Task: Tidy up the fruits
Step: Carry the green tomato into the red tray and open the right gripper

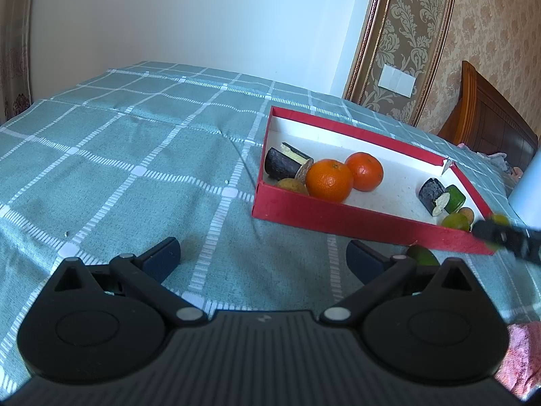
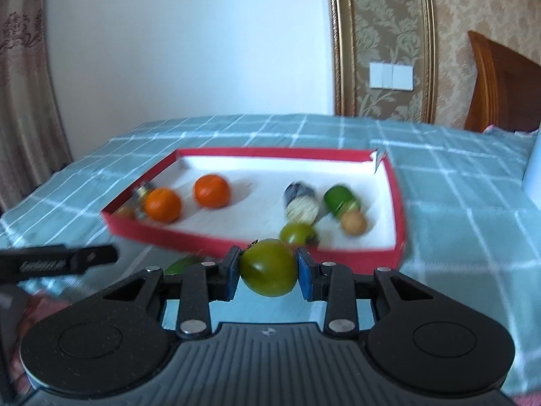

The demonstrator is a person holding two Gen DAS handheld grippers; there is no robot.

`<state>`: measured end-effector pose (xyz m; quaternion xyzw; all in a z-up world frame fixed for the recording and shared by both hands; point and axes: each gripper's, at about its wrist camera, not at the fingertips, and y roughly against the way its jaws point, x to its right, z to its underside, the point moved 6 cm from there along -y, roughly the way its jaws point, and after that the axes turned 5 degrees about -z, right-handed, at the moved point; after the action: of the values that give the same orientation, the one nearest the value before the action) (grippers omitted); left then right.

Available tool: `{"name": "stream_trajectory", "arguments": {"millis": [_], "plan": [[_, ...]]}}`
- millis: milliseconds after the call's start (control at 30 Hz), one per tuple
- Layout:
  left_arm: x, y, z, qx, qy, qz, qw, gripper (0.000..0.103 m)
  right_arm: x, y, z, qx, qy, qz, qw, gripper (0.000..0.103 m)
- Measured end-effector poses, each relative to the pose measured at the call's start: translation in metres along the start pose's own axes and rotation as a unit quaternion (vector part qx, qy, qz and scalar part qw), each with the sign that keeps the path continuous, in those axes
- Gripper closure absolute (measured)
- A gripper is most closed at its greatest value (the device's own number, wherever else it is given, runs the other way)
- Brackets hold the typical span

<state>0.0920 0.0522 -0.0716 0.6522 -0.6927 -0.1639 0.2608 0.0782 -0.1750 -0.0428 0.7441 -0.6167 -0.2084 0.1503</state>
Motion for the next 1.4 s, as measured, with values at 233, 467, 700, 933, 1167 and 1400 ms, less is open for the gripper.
{"name": "stream_trajectory", "arguments": {"millis": [233, 467, 700, 933, 1167, 1400], "plan": [[0.0, 0.0, 0.0, 0.0, 0.0, 0.0, 1.0, 0.0, 0.021, -0.031, -0.024, -0.001, -0.005, 0.028, 1.0, 0.069], [0.0, 0.0, 0.0, 0.0, 0.0, 0.0, 1.0, 0.0, 0.012, -0.051, -0.029, -0.008, 0.005, 0.016, 1.0, 0.069], [0.0, 0.0, 0.0, 0.0, 0.0, 0.0, 1.0, 0.0, -0.014, -0.07, -0.029, -0.014, 0.047, 0.008, 0.999, 0.069], [0.0, 0.0, 0.0, 0.0, 0.001, 0.001, 1.0, 0.0, -0.015, -0.088, -0.022, -0.036, 0.05, 0.014, 0.998, 0.069], [0.0, 0.0, 0.0, 0.001, 0.001, 0.001, 1.0, 0.0, -0.006, -0.095, -0.021, -0.04, 0.039, 0.024, 0.998, 0.069], [0.0, 0.0, 0.0, 0.001, 0.001, 0.001, 1.0, 0.0, 0.0, -0.099, -0.021, -0.049, 0.031, 0.022, 0.998, 0.069]]}}
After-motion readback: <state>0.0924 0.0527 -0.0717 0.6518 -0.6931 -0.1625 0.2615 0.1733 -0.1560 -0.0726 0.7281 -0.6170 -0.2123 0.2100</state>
